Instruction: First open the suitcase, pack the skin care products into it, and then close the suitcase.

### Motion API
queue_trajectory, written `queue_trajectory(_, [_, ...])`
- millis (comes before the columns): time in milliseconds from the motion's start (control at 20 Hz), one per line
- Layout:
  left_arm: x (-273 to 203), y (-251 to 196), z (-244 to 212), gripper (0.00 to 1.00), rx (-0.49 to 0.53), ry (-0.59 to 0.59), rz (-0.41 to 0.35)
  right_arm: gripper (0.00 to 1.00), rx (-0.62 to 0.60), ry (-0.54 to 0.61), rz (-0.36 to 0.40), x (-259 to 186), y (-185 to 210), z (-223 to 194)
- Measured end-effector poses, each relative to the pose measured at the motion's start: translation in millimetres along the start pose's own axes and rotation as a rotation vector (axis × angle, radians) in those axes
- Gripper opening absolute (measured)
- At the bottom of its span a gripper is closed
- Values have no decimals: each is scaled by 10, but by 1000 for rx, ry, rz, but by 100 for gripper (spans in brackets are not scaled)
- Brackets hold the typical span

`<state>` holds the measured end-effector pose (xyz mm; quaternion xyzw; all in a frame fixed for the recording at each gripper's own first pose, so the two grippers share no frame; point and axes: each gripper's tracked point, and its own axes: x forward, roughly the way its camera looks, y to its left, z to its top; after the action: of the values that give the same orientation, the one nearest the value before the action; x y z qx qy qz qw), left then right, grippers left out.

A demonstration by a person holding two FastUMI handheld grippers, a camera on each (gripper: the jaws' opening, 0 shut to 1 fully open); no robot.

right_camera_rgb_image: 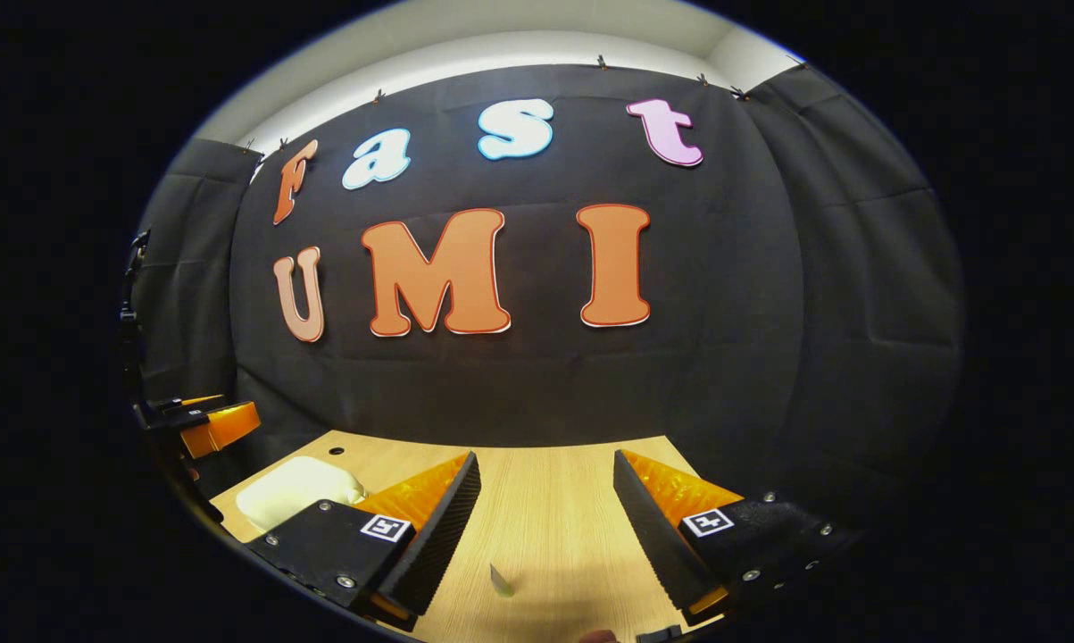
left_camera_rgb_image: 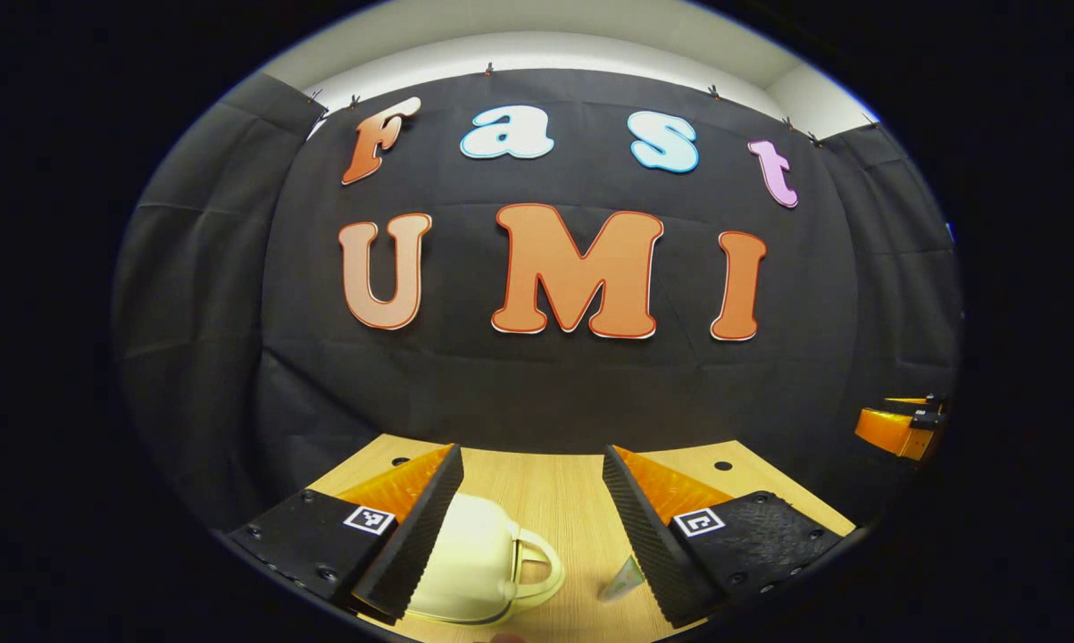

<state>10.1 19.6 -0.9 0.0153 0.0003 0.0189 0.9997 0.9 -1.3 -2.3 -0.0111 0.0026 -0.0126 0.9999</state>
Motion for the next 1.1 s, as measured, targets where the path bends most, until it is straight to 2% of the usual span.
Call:
queue_trajectory(250, [31, 7, -24, 98, 12, 3, -6, 95, 1, -4, -11, -1, -6, 7])
queue_trajectory(550, [66, -23, -108, 98, 120, 10, -5, 95, 8, 9, -17, -3, -8, -70])
queue_trajectory(750, [138, 10, -423, 99, 307, 66, 31, 95, 21, 25, -43, -44, -95, -176])
queue_trajectory(900, [192, -62, -830, 98, 469, 147, -5, 95, 36, 40, -74, -104, -204, -275])
queue_trajectory(1100, [247, -128, -1410, 98, 624, 252, -51, 95, 62, 81, -127, -190, -404, -448])
